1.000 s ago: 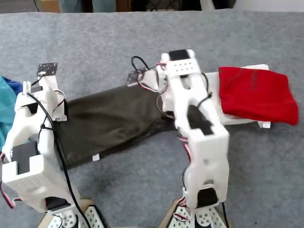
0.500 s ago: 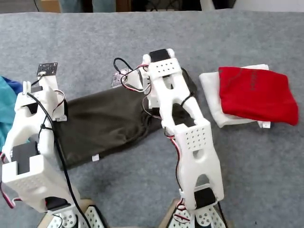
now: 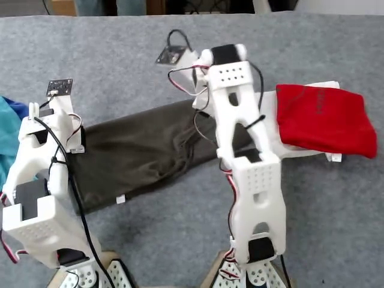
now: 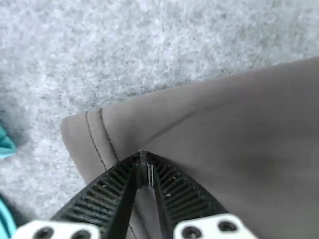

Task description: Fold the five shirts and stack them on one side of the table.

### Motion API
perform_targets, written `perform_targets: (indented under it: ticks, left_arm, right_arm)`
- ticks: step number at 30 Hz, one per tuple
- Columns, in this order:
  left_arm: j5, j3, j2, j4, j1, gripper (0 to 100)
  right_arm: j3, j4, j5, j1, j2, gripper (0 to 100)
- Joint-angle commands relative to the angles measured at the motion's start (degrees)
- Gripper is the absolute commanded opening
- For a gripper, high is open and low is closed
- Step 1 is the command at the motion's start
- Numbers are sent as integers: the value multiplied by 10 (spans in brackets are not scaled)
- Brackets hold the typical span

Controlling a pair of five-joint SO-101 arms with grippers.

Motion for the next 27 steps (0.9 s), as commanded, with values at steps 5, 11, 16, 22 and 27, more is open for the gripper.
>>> perform_targets:
  ticks: [5,11,16,22,27]
  left_arm:
    - [-1,-19,0,12,-23,30]
    - [-1,-27,3,19,-23,30]
    - [-1,-26,3,19,-23,30]
    - [-1,-26,3,19,-23,30]
    - [-1,-26,3,19,-23,30]
  right_arm:
    - [259,-25,-26,-29,-151,15]
    - [379,-207,-127,-71,-127,15]
    - [398,-280,-159,-94,-80,15]
    - [356,-171,-159,-81,-68,15]
    - [262,-102,-160,-36,-88,15]
